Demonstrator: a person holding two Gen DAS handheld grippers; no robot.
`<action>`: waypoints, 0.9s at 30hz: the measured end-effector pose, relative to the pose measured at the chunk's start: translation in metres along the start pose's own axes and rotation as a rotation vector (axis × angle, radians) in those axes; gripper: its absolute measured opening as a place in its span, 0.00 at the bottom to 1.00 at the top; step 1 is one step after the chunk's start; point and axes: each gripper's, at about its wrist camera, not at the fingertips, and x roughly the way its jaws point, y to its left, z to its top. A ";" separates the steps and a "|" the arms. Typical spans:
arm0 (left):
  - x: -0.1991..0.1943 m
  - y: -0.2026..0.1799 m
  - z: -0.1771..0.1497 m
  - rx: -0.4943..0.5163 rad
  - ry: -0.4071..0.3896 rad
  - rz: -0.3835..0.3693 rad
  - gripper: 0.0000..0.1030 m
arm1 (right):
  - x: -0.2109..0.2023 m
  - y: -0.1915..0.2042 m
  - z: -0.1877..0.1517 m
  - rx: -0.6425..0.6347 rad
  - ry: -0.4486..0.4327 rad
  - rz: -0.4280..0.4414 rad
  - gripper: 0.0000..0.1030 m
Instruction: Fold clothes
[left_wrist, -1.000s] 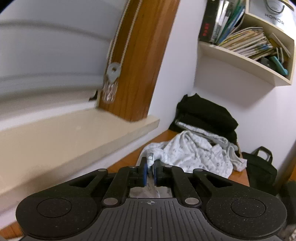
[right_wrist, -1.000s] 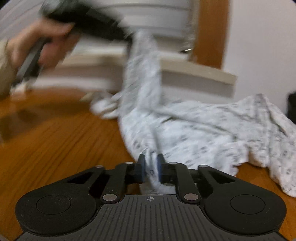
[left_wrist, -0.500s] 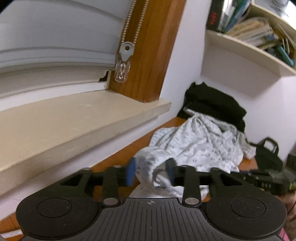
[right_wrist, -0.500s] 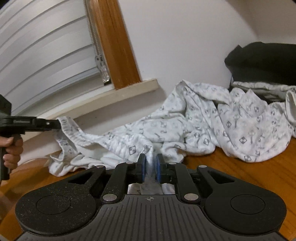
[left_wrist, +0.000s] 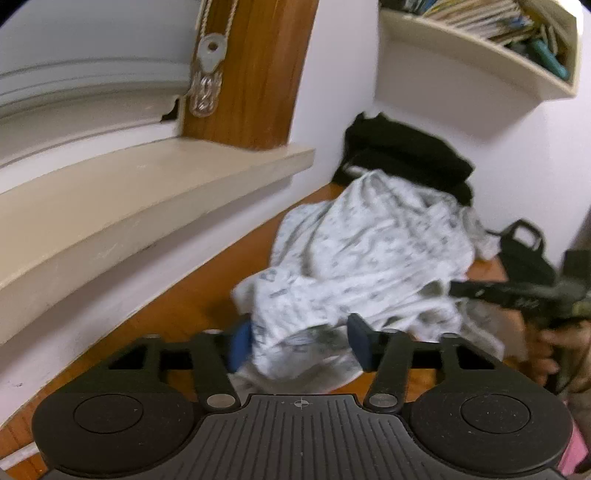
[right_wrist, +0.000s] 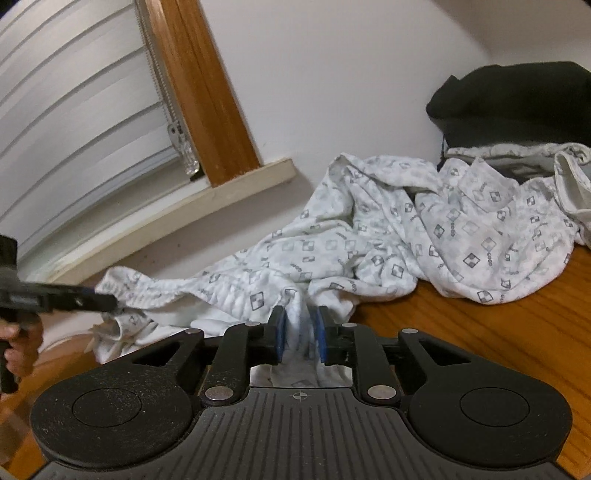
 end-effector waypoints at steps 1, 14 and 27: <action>0.002 0.001 -0.001 0.002 0.004 0.012 0.27 | 0.000 0.000 0.000 -0.003 0.000 0.001 0.19; -0.027 0.010 0.011 -0.078 -0.205 0.123 0.14 | -0.006 0.015 -0.001 -0.120 -0.016 -0.002 0.48; -0.018 -0.006 0.014 -0.045 -0.189 0.101 0.13 | -0.030 0.077 -0.031 -0.442 0.117 0.052 0.25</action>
